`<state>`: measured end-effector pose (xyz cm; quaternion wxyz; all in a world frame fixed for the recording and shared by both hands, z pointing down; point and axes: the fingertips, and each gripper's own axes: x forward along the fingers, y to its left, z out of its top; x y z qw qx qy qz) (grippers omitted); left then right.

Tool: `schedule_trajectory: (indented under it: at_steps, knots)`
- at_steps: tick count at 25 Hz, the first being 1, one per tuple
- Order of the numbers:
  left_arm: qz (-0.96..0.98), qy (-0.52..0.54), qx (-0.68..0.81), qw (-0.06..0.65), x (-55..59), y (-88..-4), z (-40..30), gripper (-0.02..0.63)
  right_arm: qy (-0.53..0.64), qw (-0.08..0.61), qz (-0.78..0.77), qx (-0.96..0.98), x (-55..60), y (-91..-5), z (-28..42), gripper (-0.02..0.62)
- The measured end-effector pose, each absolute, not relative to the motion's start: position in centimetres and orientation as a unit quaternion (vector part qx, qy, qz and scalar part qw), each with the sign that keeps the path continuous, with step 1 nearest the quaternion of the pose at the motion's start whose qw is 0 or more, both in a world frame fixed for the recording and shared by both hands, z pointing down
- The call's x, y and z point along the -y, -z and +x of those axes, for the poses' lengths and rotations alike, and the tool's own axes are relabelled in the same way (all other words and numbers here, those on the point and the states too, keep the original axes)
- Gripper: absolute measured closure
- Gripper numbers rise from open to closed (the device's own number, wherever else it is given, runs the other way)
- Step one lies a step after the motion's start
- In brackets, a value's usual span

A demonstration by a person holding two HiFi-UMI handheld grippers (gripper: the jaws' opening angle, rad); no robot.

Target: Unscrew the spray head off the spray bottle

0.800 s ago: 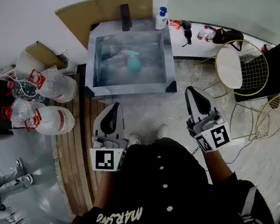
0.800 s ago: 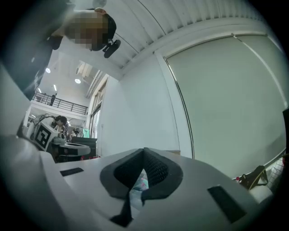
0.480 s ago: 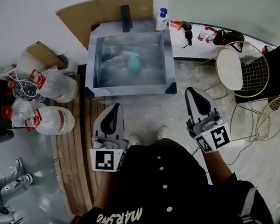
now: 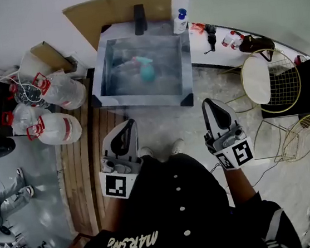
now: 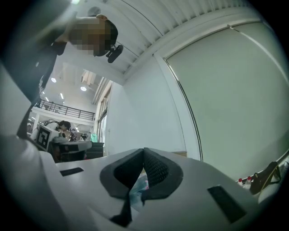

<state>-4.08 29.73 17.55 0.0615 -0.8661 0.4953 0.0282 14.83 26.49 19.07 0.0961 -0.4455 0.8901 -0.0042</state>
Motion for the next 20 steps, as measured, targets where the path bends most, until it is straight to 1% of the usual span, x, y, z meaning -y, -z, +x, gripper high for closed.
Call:
schedule_trajectory:
  at_steps: [2,3,9,15,20]
  knots:
    - [-0.869,-0.03,-0.485,0.09,-30.3,-17.1,-3.1,0.581,0.005,0.092,-0.435,-0.896,-26.0,-19.8,15.2,0.594]
    - [-0.87,-0.032,-0.483,0.093,-30.3,-17.1,-2.8,0.581,0.005,0.09,-0.432,-0.897,-25.7,-20.1,15.3,0.594]
    - [-0.86,-0.035,-0.506,0.053,-28.8,-18.3,-3.1,0.581,0.013,0.09,-0.412,-0.907,-23.4,-20.5,15.3,0.592]
    - [-0.854,-0.019,-0.517,0.055,-24.2,-19.7,-4.3,0.581,0.014,0.091,-0.402,-0.911,-20.0,-20.6,13.9,0.593]
    - [-0.867,-0.003,-0.497,0.04,-18.9,-20.9,-5.0,0.581,0.022,0.092,-0.388,-0.917,-16.1,-20.0,12.4,0.592]
